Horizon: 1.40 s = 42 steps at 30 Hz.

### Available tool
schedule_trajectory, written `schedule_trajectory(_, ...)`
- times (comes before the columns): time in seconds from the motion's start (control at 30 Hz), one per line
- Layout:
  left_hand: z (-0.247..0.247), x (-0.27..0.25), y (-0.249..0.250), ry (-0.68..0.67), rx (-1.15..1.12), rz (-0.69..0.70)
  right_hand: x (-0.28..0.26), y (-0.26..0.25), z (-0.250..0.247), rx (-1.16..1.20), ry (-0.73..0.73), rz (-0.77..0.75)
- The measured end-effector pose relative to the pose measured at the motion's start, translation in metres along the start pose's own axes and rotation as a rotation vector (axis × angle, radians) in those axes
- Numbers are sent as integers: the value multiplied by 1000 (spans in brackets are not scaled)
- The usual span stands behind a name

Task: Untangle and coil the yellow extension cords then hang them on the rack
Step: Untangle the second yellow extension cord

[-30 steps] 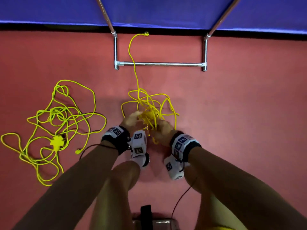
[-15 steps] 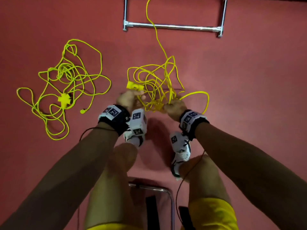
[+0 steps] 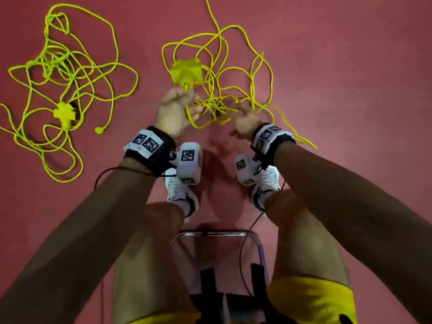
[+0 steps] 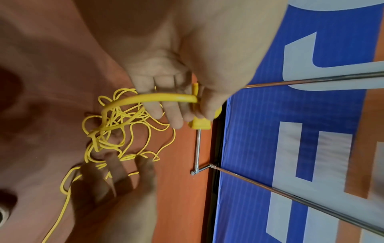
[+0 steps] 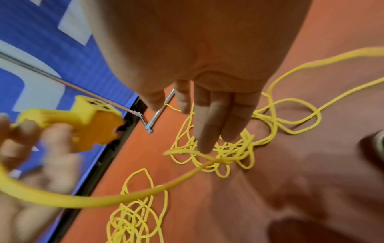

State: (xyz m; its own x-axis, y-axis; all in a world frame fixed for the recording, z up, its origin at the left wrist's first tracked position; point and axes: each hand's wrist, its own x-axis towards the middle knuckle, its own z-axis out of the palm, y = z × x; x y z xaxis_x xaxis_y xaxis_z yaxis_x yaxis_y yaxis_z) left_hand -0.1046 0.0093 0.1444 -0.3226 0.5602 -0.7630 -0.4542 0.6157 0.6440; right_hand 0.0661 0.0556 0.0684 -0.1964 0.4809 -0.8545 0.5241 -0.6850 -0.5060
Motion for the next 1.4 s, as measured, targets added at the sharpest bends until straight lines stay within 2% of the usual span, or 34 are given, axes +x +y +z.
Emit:
schedule_trajectory(0.07, -7, -4, -13, -67, -56, -40, -7, -11, 15, 91, 4, -46)
schedule_trajectory(0.13, -11, -10, -24, -147, -95, -44, -14, -16, 28, 109, -120, -69)
schedule_trajectory(0.2, -12, -12, -31, -181, -117, 6, -15, -15, 42, -5, -220, -105)
schedule_trajectory(0.27, -15, -6, -36, -174, -133, 45, -13, -10, 50, -118, -243, -136)
schedule_trajectory(0.43, -28, 15, -57, 4, -176, 64, 0, 20, 57, -351, -116, -360)
schedule_trajectory(0.53, -45, 25, -81, 59, -77, -27, 11, 42, 60, -604, -71, -453)
schedule_trajectory(0.63, -65, 26, -104, 57, 115, -132, 7, 55, 61, -634, -10, -538)
schedule_trajectory(0.7, -74, 13, -114, 2, 251, -155, -7, 51, 58, -686, 48, -629)
schedule_trajectory(0.77, -74, -8, -116, -43, 413, -79, -30, 44, 54, -761, 97, -690)
schedule_trajectory(0.87, -67, -45, -115, 11, 702, 222, -75, 43, 56, -848, 148, -744)
schedule_trajectory(0.9, -63, -61, -114, -34, 707, 278, -91, 46, 58, -836, 170, -758)
schedule_trajectory(1.0, -52, -108, -120, -341, 575, 332, -131, 59, 59, -673, 211, -801)
schedule_trajectory(1.03, -49, -122, -125, -389, 562, 339, -141, 64, 58, -612, 210, -812)
schedule_trajectory(1.13, -46, -154, -145, -391, 494, 416, -169, 85, 62, -393, 284, -890)
schedule_trajectory(1.2, -50, -172, -155, -368, 411, 466, -176, 98, 65, -158, 424, -849)
schedule_trajectory(1.23, -53, -179, -158, -356, 374, 471, -179, 102, 65, -39, 464, -764)
schedule_trajectory(1.27, -58, -187, -161, -351, 368, 469, -185, 105, 66, 41, 434, -637)
schedule_trajectory(1.33, -66, -199, -167, -343, 410, 485, -199, 110, 65, 31, 240, -368)
schedule_trajectory(1.4, -73, -214, -171, -371, 485, 495, -210, 116, 68, 28, 25, -234)
